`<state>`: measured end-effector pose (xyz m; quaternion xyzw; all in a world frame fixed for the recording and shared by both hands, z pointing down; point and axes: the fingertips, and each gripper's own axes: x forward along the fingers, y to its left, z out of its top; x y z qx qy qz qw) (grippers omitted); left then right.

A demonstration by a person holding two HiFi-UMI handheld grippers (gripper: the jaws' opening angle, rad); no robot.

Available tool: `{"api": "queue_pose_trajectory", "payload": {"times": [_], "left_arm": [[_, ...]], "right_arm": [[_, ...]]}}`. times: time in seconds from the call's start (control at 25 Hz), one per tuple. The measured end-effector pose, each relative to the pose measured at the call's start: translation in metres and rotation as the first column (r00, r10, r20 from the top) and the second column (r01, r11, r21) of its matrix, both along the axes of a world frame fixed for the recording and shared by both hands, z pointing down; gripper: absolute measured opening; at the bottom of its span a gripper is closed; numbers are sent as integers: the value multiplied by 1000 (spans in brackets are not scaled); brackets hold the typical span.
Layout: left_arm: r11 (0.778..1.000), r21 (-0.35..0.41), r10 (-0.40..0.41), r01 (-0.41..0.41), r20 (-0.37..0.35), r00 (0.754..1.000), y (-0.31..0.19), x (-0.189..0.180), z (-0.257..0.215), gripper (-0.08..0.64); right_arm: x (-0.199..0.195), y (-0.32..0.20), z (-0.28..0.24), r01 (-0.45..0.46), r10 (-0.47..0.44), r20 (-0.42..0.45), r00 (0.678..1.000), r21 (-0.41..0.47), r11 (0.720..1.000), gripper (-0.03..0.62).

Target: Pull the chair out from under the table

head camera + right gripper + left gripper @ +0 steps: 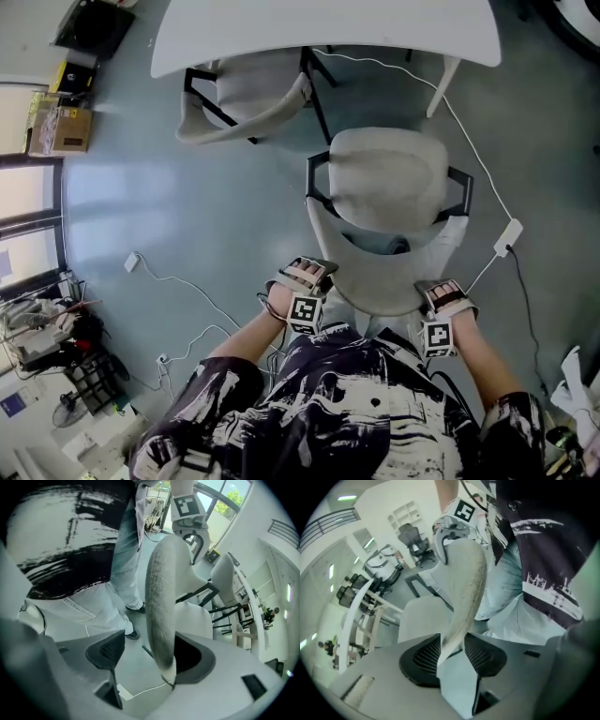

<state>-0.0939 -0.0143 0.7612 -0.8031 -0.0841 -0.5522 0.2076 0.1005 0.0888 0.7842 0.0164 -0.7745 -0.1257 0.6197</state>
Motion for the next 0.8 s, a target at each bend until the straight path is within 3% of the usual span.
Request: {"api": "queue_pose_trajectory", "payload": {"times": [0.08,0.16,0.2,0.28,0.36,0.44,0.52,0.56,0.64,0.72,0.8], "left_arm": [[994,25,-110,111,-17,994,-21,-27,-19,137],[967,28,-253,255,-53,966,-52,-49,-40,103],[939,15,-341,344,-89,936,-71,-55,-52,88],[857,-36,-511,515,-196,837,-115,-53,-82,76],[769,-114,-627,629,-328,706,-161,-33,-121,71],[693,-220,-694,686,-462,553,-204,-4,-166,64],[645,-325,-718,692,-567,403,-242,26,-215,61],[637,-363,-715,680,-609,344,-257,42,-240,60],[645,-417,-692,640,-675,257,-280,73,-289,55],[671,-452,-660,587,-726,195,-293,100,-337,53],[697,-476,-632,536,-760,147,-299,119,-380,48]], "right_arm": [[22,-7,-22,-61,60,26,998,39,997,301],[46,-27,-48,-176,170,72,983,81,981,299],[57,-44,-62,-257,246,105,964,101,961,298],[74,-91,-95,-455,424,211,881,129,881,291],[83,-151,-140,-652,573,380,726,114,750,278],[81,-213,-193,-791,636,567,523,45,611,259],[75,-265,-246,-862,628,709,321,-55,503,240],[73,-288,-273,-880,606,761,230,-104,464,232],[67,-325,-324,-891,547,833,81,-186,415,193],[62,-351,-372,-893,476,879,-11,-223,391,140],[56,-365,-413,-897,414,908,-59,-230,378,93]]}}
